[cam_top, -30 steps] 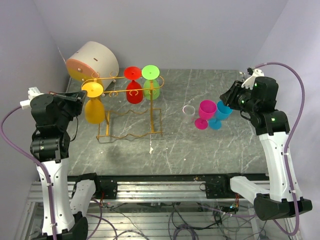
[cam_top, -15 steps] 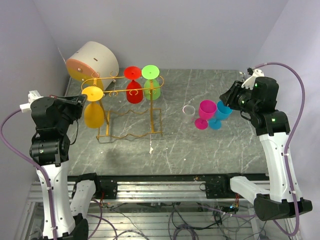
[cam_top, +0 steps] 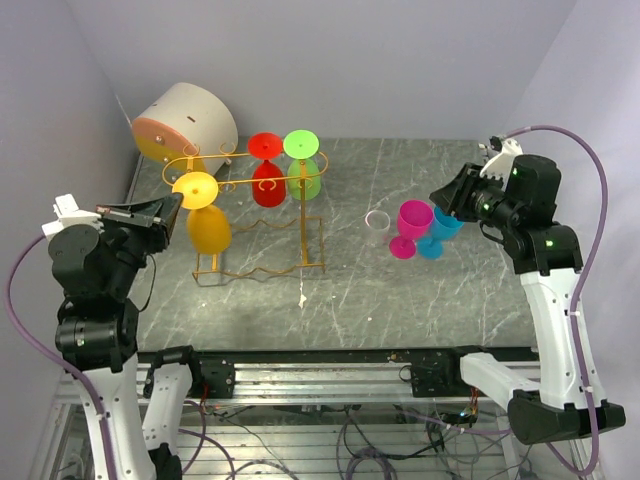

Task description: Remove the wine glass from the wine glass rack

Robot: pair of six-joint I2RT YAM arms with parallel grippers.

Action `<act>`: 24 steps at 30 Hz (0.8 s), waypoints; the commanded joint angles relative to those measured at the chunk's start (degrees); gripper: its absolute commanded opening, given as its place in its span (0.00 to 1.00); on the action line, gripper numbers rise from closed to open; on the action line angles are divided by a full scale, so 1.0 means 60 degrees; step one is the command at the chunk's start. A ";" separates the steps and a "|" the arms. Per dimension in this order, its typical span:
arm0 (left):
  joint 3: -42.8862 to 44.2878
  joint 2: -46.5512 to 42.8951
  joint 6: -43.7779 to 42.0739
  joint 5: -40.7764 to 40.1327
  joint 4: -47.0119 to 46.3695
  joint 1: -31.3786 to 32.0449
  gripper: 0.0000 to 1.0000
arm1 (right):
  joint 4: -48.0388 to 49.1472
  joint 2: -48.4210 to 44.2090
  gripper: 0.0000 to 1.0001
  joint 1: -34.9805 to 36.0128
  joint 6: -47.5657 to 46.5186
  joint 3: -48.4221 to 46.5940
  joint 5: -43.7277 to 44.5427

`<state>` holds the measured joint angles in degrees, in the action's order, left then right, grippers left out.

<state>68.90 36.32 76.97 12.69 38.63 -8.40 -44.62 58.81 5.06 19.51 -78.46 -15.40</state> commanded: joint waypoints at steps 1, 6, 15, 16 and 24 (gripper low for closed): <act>0.0568 -0.0474 0.1176 0.1306 -0.0708 0.0025 0.07 | 0.0204 -0.0213 0.32 0.0023 0.0164 -0.0322 -0.1295; -0.0102 -0.0910 0.3241 0.2672 -0.3370 0.0030 0.07 | 0.1459 -0.0334 0.33 0.0025 0.1083 -0.0119 -0.4330; -0.0784 -0.0718 0.5368 0.3466 -0.8162 0.0033 0.09 | 1.2414 -0.0842 0.53 0.0127 0.8923 0.2694 -0.8856; -0.0739 -0.0645 0.5442 0.3486 -0.8399 0.0036 0.09 | 1.3274 -0.0712 0.56 0.0243 0.9489 0.2665 -0.8894; -0.0332 -0.0479 0.5835 0.3524 -0.9205 0.0038 0.08 | 1.2773 0.0652 0.62 0.3047 0.8112 0.1305 -0.7746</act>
<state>64.60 33.17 109.47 31.81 -9.87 -8.40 26.17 60.20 17.74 68.71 -67.24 -63.44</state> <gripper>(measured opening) 0.088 0.616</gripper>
